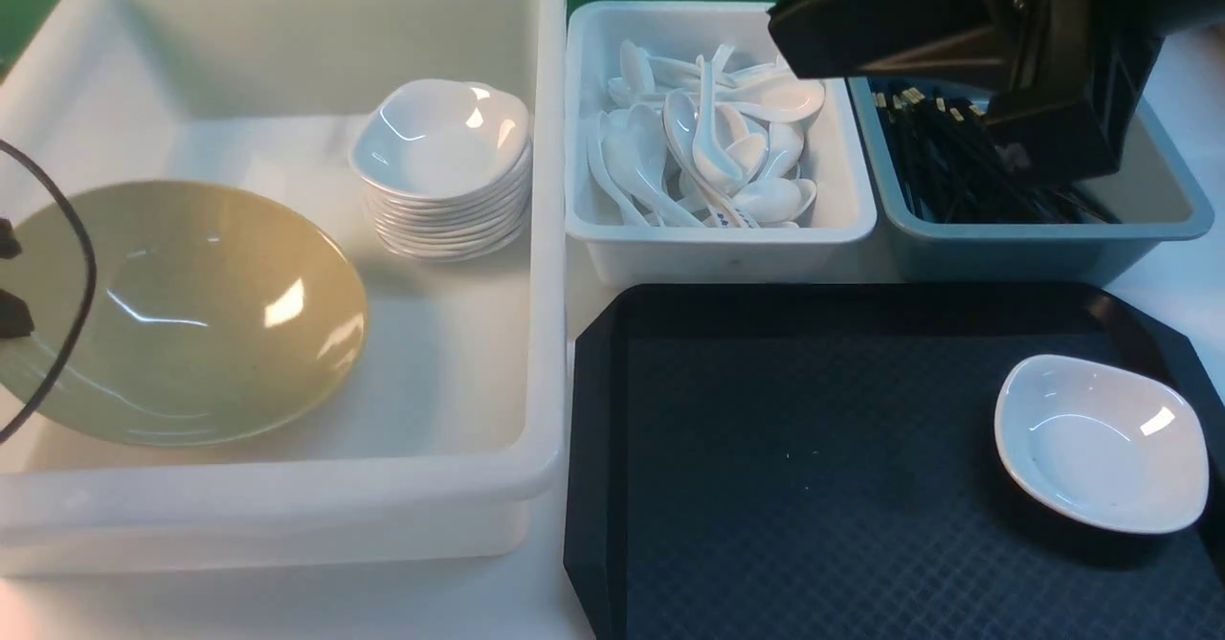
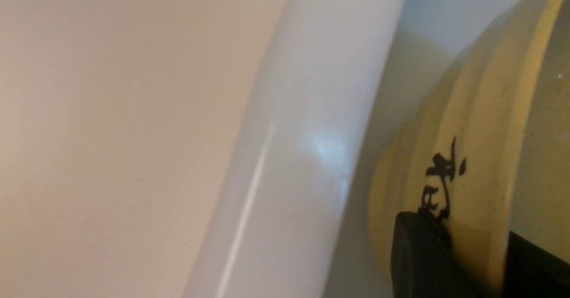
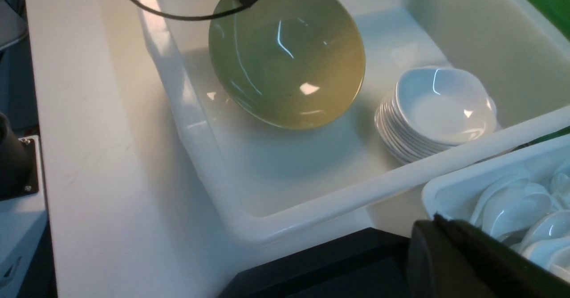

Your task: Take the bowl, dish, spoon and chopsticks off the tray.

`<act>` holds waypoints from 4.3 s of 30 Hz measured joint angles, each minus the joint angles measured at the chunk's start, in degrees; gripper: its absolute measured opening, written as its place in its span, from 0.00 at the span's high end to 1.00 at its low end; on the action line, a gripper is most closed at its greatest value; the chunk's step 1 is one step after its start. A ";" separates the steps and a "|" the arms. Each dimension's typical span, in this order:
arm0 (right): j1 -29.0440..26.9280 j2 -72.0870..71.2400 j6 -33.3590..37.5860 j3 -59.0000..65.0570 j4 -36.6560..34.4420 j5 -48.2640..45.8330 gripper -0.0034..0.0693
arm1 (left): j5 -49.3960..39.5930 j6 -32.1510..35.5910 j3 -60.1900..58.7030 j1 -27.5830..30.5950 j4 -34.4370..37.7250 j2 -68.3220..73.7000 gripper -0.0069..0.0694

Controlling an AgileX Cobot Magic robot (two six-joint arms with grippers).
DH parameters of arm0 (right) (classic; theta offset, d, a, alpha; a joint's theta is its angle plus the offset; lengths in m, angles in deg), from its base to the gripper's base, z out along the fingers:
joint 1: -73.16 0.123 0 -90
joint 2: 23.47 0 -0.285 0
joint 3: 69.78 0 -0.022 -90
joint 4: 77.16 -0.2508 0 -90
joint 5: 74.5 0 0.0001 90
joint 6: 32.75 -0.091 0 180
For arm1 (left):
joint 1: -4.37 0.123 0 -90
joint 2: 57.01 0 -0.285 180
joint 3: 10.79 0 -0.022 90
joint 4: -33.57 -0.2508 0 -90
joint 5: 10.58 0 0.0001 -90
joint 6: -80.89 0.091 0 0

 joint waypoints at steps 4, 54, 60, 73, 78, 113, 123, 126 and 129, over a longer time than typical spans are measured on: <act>0.04 0.00 0.00 -0.09 1.50 -0.11 0.91 | -1.08 1.79 0.51 -0.46 -2.52 0.51 0.65; -18.95 -27.53 -30.43 32.30 30.54 -14.48 0.91 | -2.12 -20.01 61.08 -81.86 -17.13 46.76 0.31; -18.95 -27.53 -30.43 32.35 30.54 -14.48 0.91 | -2.27 -20.01 68.95 -81.88 -13.34 55.47 0.32; -17.09 -27.53 -30.01 31.96 30.30 -13.33 0.91 | -10.38 -17.12 77.12 -83.71 -15.41 56.09 0.89; -17.09 -27.45 -30.01 26.56 28.08 -4.26 0.90 | -21.07 -16.15 81.00 -79.14 -20.81 49.36 0.91; 4.01 17.09 -11.72 -15.69 7.08 -5.61 0.90 | -12.85 -7.63 59.18 -32.09 -14.71 37.28 0.82; 4.01 17.09 -12.03 -15.80 8.74 -6.36 0.90 | -15.86 -4.45 59.24 -32.09 -15.05 36.30 0.14; 4.01 17.09 -12.03 -15.80 8.80 -6.36 0.89 | -17.11 -4.53 59.92 -32.09 -15.54 35.17 0.07; 4.01 16.84 -12.03 -15.80 10.08 -6.43 0.89 | -20.76 -7.70 62.18 -32.18 -18.46 32.21 0.07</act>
